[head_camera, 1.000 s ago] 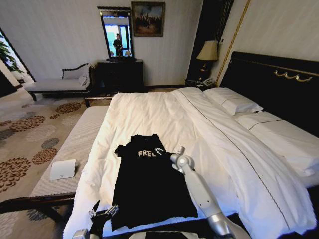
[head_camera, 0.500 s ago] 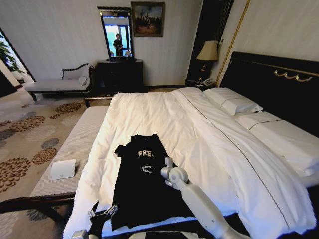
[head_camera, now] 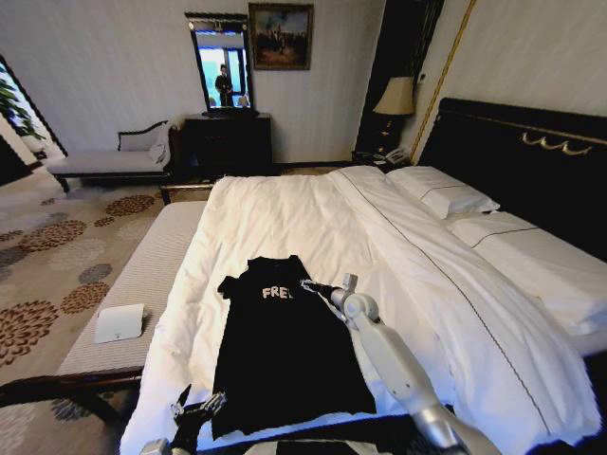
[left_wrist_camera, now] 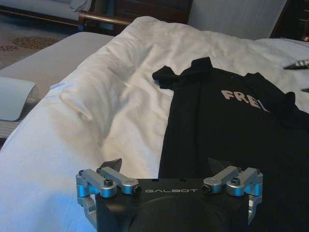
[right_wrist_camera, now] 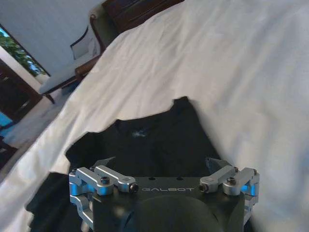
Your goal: Fold the clothes on the bed.
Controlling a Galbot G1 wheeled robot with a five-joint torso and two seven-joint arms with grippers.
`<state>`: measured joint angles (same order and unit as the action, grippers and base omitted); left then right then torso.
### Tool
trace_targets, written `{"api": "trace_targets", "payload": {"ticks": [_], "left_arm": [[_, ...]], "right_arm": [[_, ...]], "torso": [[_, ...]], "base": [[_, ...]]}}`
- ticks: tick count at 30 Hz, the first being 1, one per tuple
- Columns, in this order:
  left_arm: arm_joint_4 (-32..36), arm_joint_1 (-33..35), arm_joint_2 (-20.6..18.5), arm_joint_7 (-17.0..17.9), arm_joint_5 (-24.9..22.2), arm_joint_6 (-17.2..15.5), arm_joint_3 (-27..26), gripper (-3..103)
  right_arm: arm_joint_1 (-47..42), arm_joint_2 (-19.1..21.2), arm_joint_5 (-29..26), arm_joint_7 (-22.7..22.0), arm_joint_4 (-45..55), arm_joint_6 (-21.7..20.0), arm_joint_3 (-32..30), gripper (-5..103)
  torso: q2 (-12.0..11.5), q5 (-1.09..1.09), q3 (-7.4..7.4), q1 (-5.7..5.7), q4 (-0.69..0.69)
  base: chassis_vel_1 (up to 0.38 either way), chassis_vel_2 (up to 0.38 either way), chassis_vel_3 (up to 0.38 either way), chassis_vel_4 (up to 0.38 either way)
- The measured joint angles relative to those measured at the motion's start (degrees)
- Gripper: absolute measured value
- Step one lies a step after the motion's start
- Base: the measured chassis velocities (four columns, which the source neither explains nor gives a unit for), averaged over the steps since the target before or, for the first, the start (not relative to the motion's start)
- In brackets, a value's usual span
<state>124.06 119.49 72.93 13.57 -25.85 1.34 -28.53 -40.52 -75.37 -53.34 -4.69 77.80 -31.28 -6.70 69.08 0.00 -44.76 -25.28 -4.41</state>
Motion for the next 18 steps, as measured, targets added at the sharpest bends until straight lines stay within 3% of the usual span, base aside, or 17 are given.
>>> {"api": "trace_targets", "payload": {"ticks": [9,18], "left_arm": [[0.3,0.3,-0.1,0.0,-1.0,0.1,-1.1,100],[-0.4,0.4,-0.7,0.0,-1.2,0.4,-0.8,100]], "right_arm": [[3.8,-2.0,-0.6,0.4,-7.7,-1.9,3.4,100],[3.0,-1.7,1.4,1.7,-9.7,-1.4,1.8,100]], "torso": [[0.0,0.0,0.0,0.0,0.0],[0.0,0.0,0.0,0.0,-0.01]], "base": [[0.0,0.0,0.0,0.0],[0.0,0.0,0.0,0.0]]}}
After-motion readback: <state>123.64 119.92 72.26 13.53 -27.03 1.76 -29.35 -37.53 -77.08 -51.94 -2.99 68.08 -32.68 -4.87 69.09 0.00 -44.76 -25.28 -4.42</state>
